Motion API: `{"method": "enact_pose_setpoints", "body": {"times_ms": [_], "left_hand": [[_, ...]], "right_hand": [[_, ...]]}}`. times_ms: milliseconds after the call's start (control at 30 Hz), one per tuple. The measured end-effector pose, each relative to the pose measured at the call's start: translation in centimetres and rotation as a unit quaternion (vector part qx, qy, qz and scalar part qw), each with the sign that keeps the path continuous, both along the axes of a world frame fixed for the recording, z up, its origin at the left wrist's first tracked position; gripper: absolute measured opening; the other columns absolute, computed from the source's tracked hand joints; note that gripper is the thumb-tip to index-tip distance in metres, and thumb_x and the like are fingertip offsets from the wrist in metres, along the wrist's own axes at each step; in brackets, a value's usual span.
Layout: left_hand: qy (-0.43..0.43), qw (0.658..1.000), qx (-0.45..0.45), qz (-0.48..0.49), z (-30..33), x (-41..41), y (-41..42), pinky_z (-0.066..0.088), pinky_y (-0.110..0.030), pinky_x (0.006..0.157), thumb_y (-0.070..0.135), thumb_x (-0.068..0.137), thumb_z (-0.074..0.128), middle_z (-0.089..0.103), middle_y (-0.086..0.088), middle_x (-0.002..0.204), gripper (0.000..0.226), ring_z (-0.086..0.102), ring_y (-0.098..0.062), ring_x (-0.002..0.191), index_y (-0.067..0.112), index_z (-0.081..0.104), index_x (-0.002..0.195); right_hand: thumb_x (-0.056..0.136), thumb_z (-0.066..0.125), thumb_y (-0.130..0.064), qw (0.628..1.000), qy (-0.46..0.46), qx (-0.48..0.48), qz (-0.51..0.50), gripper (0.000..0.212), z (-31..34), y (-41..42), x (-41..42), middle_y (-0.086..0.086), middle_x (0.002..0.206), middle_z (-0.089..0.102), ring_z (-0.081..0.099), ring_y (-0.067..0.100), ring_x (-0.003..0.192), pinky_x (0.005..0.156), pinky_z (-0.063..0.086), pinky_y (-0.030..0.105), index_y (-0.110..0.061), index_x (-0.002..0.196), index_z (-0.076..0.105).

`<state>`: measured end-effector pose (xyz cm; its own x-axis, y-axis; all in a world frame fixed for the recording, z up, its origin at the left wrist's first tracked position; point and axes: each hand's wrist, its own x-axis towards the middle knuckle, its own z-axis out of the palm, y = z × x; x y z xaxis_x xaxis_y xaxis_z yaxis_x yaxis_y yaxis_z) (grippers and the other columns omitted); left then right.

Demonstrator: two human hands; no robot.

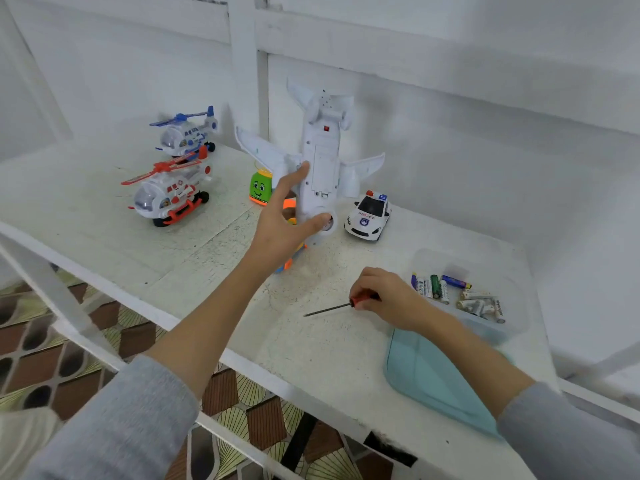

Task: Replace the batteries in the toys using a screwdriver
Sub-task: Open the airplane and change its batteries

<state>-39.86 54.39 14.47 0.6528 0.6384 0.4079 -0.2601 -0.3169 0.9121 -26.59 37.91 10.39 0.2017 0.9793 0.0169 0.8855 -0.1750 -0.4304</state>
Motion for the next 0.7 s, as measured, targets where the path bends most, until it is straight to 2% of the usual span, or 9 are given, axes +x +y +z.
{"method": "enact_pose_setpoints", "body": {"times_ms": [100, 233, 333, 433, 533, 600, 700], "left_hand": [[0.009, 1.0, 0.001, 0.011, 0.0, -0.5, 0.2, 0.055, -0.04, 0.089, 0.017, 0.077, 0.076, 0.052, 0.007, 0.127, 0.068, 0.064, -0.024, 0.103, 0.047, 0.042, 0.128], [0.007, 1.0, 0.003, 0.01, 0.0, -0.9, 0.5, 0.056, -0.035, 0.085, 0.009, 0.081, 0.075, 0.056, 0.014, 0.116, 0.066, 0.065, -0.021, 0.099, 0.043, 0.043, 0.128], [0.01, 1.0, 0.005, 0.011, -0.1, -0.9, 0.8, 0.056, -0.027, 0.081, 0.008, 0.081, 0.074, 0.056, 0.013, 0.113, 0.065, 0.065, -0.012, 0.093, 0.037, 0.043, 0.131], [0.014, 1.0, 0.007, 0.007, -0.3, -1.1, 1.3, 0.055, -0.025, 0.081, 0.008, 0.083, 0.073, 0.058, 0.006, 0.112, 0.063, 0.065, -0.008, 0.093, 0.037, 0.044, 0.131], [0.016, 1.0, 0.018, -0.003, 0.0, -1.2, 1.9, 0.056, -0.028, 0.081, 0.008, 0.085, 0.071, 0.06, 0.002, 0.108, 0.06, 0.066, -0.01, 0.093, 0.038, 0.044, 0.129], [0.018, 0.999, 0.021, -0.022, 0.5, -1.1, 2.6, 0.057, -0.034, 0.08, 0.01, 0.085, 0.07, 0.062, -0.002, 0.109, 0.057, 0.067, -0.019, 0.095, 0.042, 0.043, 0.124], [0.021, 0.999, 0.02, -0.041, 1.5, -1.1, 3.9, 0.058, -0.037, 0.08, 0.024, 0.08, 0.072, 0.061, -0.012, 0.12, 0.062, 0.066, -0.028, 0.098, 0.053, 0.037, 0.122]], "right_hand": [[0.082, 0.065, -0.008, 1.0, -0.004, -0.028, 0.0, 0.012, -0.8, 0.4, -0.2, 0.004, 0.098, 0.057, 0.048, 0.015, 0.092, 0.085, 0.041, 0.029, -0.008, 0.094, 0.066], [0.082, 0.065, -0.011, 0.998, -0.014, -0.062, -0.009, 0.015, -1.3, 0.7, -0.2, 0.003, 0.101, 0.057, 0.048, 0.015, 0.097, 0.084, 0.038, 0.026, -0.009, 0.097, 0.065], [0.082, 0.066, -0.012, 0.998, -0.009, -0.067, -0.02, 0.015, -1.5, 0.6, -0.1, 0.002, 0.102, 0.057, 0.048, 0.015, 0.098, 0.085, 0.038, 0.026, -0.01, 0.097, 0.066], [0.082, 0.068, -0.014, 0.997, -0.006, -0.067, -0.028, 0.02, -1.6, 0.6, -0.1, 0.001, 0.102, 0.056, 0.047, 0.013, 0.096, 0.087, 0.04, 0.028, -0.012, 0.101, 0.065], [0.079, 0.071, -0.015, 0.997, 0.001, -0.054, -0.046, 0.031, -1.2, 0.7, 0.0, -0.002, 0.102, 0.056, 0.049, 0.011, 0.095, 0.088, 0.042, 0.026, -0.013, 0.109, 0.063], [0.079, 0.071, -0.013, 0.998, 0.004, -0.029, -0.061, 0.03, -0.4, 0.7, 0.2, -0.002, 0.101, 0.057, 0.05, 0.01, 0.093, 0.087, 0.043, 0.023, -0.013, 0.108, 0.063], [0.081, 0.068, -0.008, 0.994, 0.007, 0.034, -0.102, 0.025, 1.3, 0.7, 0.3, -0.002, 0.097, 0.059, 0.055, 0.013, 0.088, 0.079, 0.041, 0.01, -0.012, 0.105, 0.064]]}}
